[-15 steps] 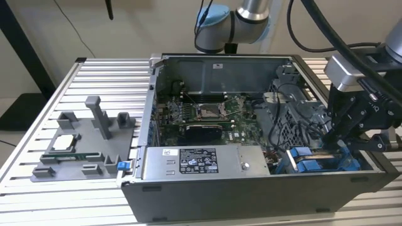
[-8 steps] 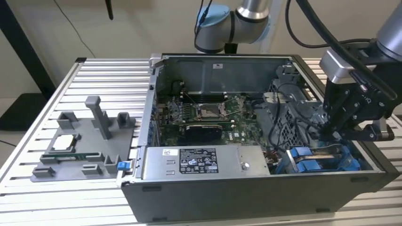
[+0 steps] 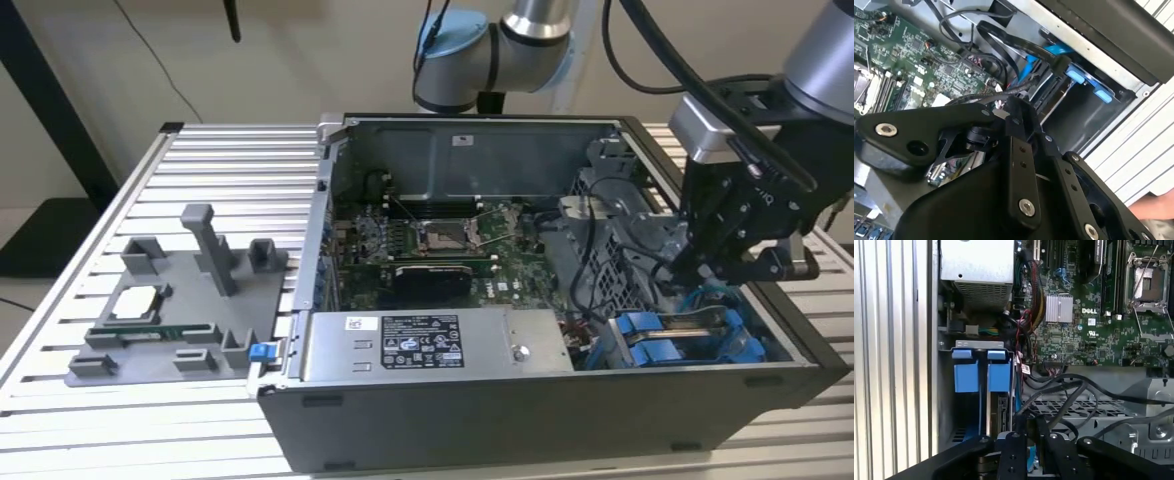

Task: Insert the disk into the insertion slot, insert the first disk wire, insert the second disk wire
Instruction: 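Insert the first disk wire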

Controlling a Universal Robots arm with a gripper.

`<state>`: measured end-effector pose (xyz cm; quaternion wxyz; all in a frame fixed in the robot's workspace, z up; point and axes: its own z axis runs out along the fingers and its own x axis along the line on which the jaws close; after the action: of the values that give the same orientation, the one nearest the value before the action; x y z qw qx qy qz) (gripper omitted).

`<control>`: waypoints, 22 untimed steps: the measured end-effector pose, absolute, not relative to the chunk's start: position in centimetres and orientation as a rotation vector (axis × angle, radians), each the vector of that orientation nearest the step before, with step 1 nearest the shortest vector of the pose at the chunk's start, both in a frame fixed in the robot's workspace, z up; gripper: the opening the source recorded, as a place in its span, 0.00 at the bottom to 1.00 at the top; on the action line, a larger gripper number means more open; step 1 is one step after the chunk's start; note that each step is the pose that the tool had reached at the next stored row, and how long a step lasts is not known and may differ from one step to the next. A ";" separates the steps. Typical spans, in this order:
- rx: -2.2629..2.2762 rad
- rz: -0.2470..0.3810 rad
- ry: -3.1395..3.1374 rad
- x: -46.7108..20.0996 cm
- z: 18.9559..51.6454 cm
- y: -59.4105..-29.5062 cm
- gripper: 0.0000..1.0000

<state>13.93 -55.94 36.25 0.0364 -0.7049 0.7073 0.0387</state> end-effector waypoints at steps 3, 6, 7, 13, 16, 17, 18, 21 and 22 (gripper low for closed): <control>-2.165 0.119 2.172 14.0 36.3 -55.9 0.00; -2.165 0.119 2.172 14.0 36.2 -55.8 0.00; -2.165 0.119 2.172 14.1 36.2 -55.7 0.00; -2.165 0.121 2.173 14.4 36.1 -56.4 0.00; -2.166 0.123 2.174 14.5 36.1 -57.2 0.00; -2.166 0.123 2.175 14.5 36.1 -57.5 0.00; -2.166 0.124 2.175 14.5 36.1 -57.8 0.00; -2.166 0.125 2.176 14.5 36.0 -58.4 0.00; -2.166 0.125 2.176 14.5 36.0 -58.4 0.00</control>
<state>14.46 -58.40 36.05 0.0346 -0.7044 0.7078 0.0405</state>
